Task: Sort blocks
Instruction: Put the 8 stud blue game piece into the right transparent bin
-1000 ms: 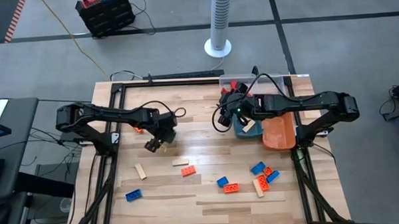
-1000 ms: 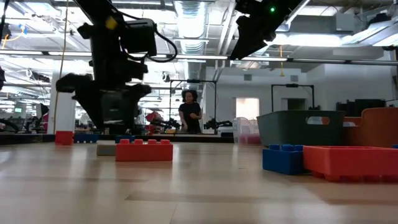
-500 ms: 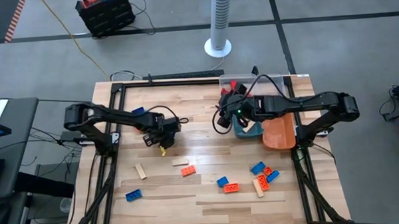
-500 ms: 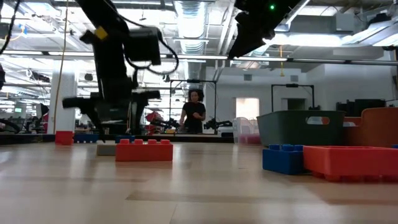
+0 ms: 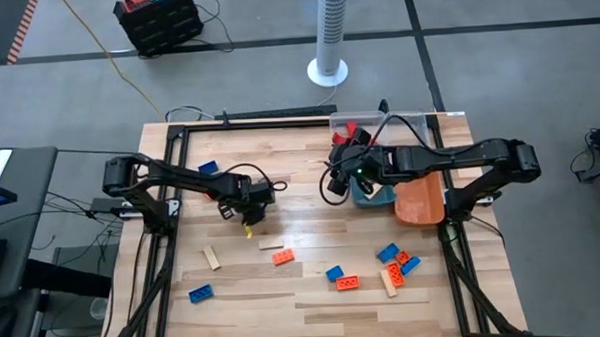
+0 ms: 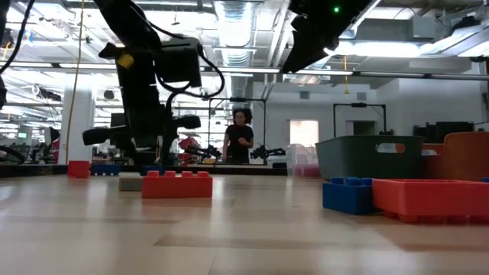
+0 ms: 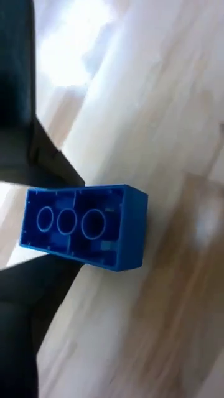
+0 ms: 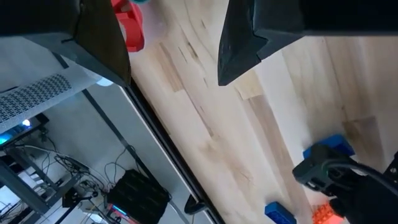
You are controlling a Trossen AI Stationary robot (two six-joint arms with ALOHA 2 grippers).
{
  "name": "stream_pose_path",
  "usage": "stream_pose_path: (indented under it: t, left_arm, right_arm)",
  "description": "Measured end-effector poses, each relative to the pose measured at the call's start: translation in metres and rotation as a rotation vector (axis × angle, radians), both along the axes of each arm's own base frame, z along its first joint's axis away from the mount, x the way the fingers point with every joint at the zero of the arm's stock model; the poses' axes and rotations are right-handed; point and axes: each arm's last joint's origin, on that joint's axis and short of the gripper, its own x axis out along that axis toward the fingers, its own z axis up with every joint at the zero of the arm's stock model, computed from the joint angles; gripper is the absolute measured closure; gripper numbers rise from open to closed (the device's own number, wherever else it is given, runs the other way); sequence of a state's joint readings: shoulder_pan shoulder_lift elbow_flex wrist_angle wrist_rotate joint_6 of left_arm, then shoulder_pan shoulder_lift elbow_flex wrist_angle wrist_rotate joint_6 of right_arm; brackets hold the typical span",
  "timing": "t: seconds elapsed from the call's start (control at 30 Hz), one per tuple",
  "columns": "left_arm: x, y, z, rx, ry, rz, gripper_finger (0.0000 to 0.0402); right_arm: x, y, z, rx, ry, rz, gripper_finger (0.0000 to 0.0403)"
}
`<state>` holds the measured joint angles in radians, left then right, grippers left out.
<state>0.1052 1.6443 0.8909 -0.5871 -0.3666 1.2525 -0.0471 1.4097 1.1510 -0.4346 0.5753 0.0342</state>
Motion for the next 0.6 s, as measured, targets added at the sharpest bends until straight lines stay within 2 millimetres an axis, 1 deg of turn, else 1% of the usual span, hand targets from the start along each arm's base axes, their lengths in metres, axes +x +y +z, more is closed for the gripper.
stream_pose_path:
  t: [0.03, 0.13, 0.2, 0.3, 0.37, 0.47, 0.53, 0.6]
  left_arm:
    - [0.0, -0.001, 0.001, -0.001, -0.012, 0.005, 0.0276]
    - [0.0, -0.007, 0.008, -0.008, -0.057, 0.016, 0.0278]
    - [0.001, -0.01, 0.017, -0.015, -0.126, 0.042, 0.0278]
    - [0.005, -0.015, 0.034, -0.051, -0.289, 0.117, 0.0278]
    - [0.009, -0.016, 0.047, -0.128, -0.425, 0.171, 0.0278]
    - [0.012, -0.019, 0.063, -0.315, -0.578, 0.197, 0.0278]
    - [0.014, -0.02, 0.071, -0.44, -0.646, 0.193, 0.0278]
    - [0.018, -0.02, 0.077, -0.551, -0.709, 0.202, 0.0278]
  right_arm:
    - [0.0, 0.0, -0.001, 0.004, 0.0, -0.001, 0.0159]
    - [-0.002, 0.006, -0.008, 0.021, 0.028, 0.009, 0.0159]
    - [-0.005, 0.015, -0.017, 0.023, 0.071, 0.017, 0.0159]
    - [-0.01, 0.033, -0.032, -0.043, 0.12, 0.029, 0.0159]
    - [-0.014, 0.047, -0.042, -0.109, 0.172, 0.087, 0.0159]
    - [-0.015, 0.07, -0.052, -0.211, 0.196, 0.248, 0.0159]
    - [-0.015, 0.086, -0.054, -0.277, 0.187, 0.348, 0.0159]
    - [-0.014, 0.099, -0.052, -0.334, 0.162, 0.428, 0.0159]
